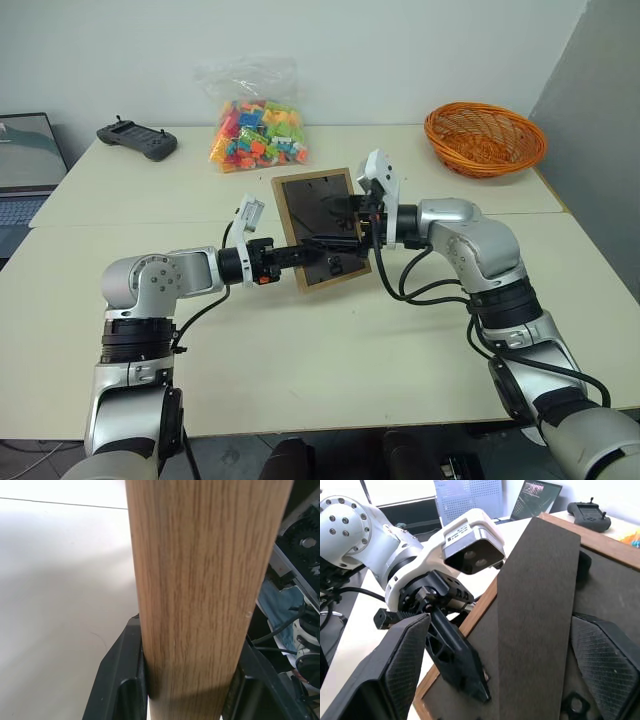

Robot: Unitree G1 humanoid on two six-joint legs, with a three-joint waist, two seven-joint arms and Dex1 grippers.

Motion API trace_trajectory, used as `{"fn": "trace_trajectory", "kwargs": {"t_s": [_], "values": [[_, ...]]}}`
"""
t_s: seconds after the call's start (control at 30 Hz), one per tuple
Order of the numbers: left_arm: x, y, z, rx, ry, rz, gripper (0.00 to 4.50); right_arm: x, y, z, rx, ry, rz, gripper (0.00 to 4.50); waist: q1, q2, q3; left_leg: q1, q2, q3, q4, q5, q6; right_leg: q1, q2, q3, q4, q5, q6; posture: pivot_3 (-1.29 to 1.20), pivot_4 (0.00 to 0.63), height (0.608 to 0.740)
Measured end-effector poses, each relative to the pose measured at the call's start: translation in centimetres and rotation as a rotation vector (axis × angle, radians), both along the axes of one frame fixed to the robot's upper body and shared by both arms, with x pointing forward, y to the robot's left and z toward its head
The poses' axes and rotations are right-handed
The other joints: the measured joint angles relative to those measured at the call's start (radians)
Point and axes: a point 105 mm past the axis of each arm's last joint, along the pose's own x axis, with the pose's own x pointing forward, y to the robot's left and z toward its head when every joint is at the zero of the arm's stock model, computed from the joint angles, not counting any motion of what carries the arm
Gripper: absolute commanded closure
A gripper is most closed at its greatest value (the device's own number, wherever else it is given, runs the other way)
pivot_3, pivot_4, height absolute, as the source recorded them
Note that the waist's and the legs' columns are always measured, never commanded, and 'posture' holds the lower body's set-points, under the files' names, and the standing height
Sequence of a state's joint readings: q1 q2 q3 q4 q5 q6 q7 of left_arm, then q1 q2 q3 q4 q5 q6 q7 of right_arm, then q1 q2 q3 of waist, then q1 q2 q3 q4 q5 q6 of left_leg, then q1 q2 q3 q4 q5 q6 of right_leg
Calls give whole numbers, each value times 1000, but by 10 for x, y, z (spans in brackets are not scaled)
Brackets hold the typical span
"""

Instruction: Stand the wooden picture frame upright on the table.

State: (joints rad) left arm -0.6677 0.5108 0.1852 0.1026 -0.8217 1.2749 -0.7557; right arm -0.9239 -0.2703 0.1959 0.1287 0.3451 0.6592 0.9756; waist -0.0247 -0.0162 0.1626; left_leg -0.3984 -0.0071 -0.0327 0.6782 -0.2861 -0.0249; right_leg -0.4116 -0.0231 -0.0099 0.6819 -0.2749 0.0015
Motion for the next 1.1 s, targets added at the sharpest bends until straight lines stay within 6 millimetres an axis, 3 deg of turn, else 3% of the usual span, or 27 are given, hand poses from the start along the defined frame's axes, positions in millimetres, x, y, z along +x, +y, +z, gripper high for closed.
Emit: {"fn": "trace_trajectory", "kwargs": {"t_s": [0.4, 0.57, 0.67, 0.83, 0.93, 0.97, 1.1], "values": [[-5, 2, -4, -1, 9, -14, 3206, -30, -35, 5, -38, 40, 89, 22, -2, 0, 0, 0, 0, -1, 0, -2, 4, 0, 0, 0, 0, 0, 0, 0, 150, 740], [-6, 2, -3, -10, 9, -14, 3206, -21, -48, 6, -67, -17, 25, 22, -1, 0, 0, -1, 0, -1, 0, -2, 3, 0, 0, 0, 0, 0, 0, 0, 150, 740], [-8, 2, -1, -60, 46, -21, 3206, -9, -68, 9, -105, -118, -51, 22, 2, -1, 0, -1, 0, -1, 0, -2, 4, 0, 0, -1, -1, 0, 0, 0, 150, 740], [-18, 6, -5, -139, 248, -58, 3206, 10, -114, 3, -262, -486, -146, 22, 0, -1, 1, 0, 0, 1, 1, -2, 4, 1, 0, 0, -1, 0, 0, 0, 150, 740], [-25, 6, -14, -180, 371, -98, 3206, 26, -135, -11, -459, -867, -195, 22, -5, -1, 1, 1, 1, 3, 1, 0, 0, 1, 0, 0, 0, 0, 0, 0, 150, 740], [-25, 6, -15, -209, 401, -110, 3206, 29, -138, -12, -507, -1036, -196, 22, -5, -1, 1, 0, 1, 3, 1, 0, 0, 0, 0, 1, 1, 0, 0, 0, 150, 740], [-28, 2, -6, -263, 429, -158, 3206, 23, -122, -19, -523, -1380, -81, 22, -11, -2, 1, 0, 2, 6, 0, 2, -4, -3, 1, 4, 2, 0, 0, 0, 150, 740]]}}
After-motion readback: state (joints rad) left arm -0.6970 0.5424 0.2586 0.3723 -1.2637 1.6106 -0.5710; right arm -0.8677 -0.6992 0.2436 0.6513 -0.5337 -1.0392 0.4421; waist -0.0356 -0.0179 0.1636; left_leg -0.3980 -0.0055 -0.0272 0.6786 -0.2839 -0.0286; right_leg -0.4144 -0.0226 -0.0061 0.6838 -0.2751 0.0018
